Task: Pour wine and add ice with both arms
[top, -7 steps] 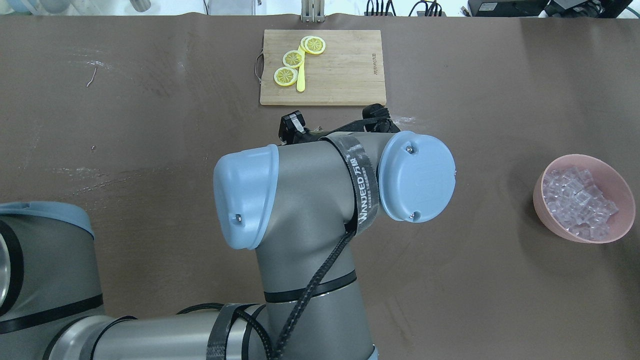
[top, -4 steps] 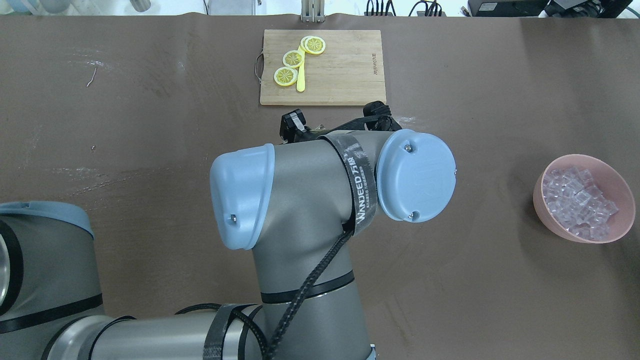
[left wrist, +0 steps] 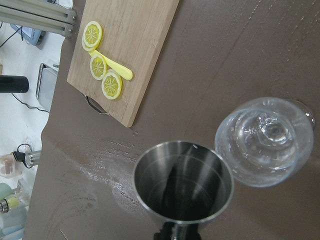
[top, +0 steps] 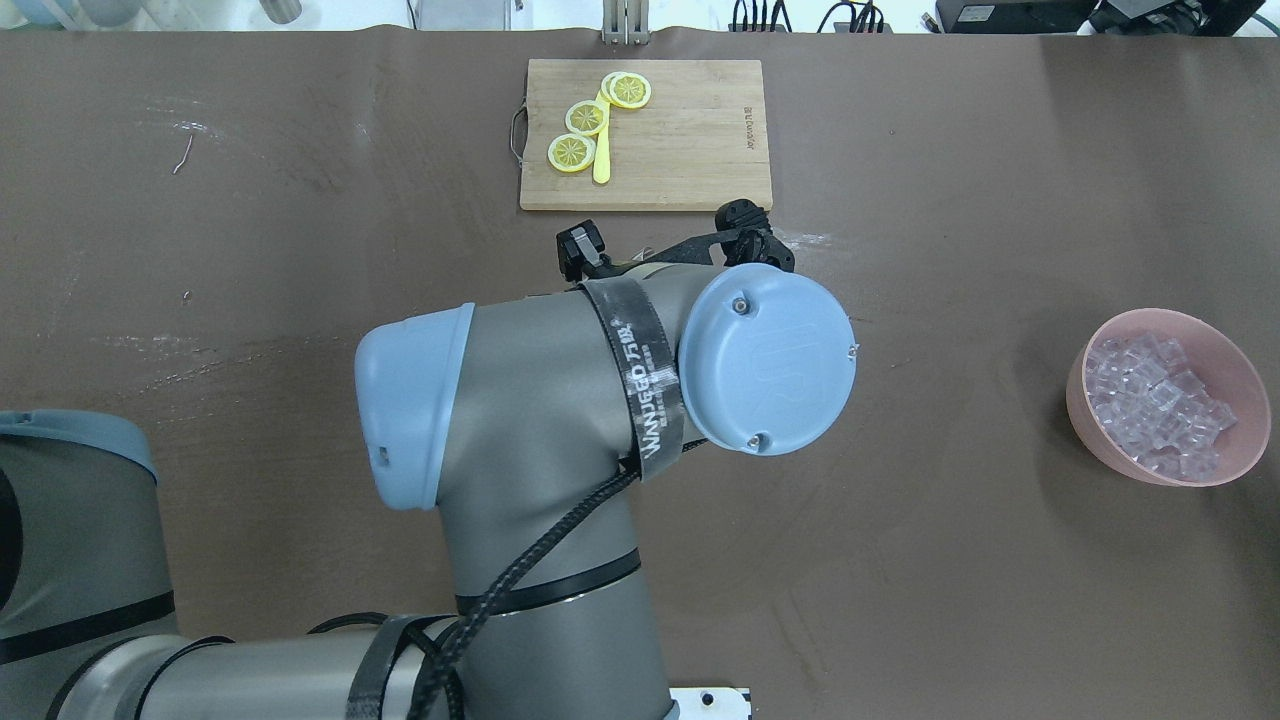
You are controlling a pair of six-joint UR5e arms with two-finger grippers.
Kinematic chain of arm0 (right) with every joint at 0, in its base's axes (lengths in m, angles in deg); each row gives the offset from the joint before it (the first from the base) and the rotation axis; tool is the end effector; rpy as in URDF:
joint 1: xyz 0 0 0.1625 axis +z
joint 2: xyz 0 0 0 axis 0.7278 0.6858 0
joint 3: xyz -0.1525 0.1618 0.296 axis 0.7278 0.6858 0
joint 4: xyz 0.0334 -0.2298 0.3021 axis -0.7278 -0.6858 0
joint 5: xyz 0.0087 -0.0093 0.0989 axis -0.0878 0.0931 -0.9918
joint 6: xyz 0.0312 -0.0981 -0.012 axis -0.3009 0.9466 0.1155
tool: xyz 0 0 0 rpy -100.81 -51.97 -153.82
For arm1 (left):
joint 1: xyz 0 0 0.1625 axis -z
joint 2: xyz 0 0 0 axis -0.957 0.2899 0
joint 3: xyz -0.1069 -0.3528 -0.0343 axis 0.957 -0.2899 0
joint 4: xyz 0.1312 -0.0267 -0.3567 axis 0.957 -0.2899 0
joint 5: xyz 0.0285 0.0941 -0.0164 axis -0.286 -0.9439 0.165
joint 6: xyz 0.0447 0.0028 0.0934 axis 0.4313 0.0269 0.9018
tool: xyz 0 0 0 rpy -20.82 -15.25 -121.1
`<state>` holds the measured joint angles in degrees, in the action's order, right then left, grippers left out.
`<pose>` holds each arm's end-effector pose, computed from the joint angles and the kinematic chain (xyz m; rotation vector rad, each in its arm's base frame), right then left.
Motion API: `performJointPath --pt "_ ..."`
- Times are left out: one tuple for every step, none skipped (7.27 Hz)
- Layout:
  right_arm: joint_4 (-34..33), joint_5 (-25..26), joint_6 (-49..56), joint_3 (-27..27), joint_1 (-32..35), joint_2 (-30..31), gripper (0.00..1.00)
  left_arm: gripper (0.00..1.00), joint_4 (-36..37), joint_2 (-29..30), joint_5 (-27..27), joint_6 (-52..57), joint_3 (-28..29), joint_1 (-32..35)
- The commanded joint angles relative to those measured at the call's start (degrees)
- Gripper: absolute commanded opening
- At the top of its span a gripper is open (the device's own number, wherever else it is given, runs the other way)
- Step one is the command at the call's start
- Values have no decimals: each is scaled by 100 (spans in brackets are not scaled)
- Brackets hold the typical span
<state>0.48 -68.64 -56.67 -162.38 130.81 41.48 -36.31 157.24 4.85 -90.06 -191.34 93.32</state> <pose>0.0160 -0.4532 0.5680 0.3105 -0.7829 -0.1335 0.4559 -0.3455 0.0141 0.6754 0.1685 0.8178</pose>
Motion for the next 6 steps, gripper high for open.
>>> performJointPath --pt "0 0 0 -5 0 -9 100 0 -534 -190 275 139 -213 109" --pt "0 0 0 -5 0 0 100 0 -989 -399 651 166 -222 301" --pt "0 9 0 -5 0 -9 100 0 -1333 -584 1021 184 -222 529" --pt "0 9 0 -14 0 0 100 0 -1476 -655 1390 349 -257 766" --pt "9 9 0 -14 0 0 100 0 -1643 -804 1663 395 -388 995" --pt "9 17 0 -23 0 0 100 0 -2132 -1197 2014 395 -555 1198"
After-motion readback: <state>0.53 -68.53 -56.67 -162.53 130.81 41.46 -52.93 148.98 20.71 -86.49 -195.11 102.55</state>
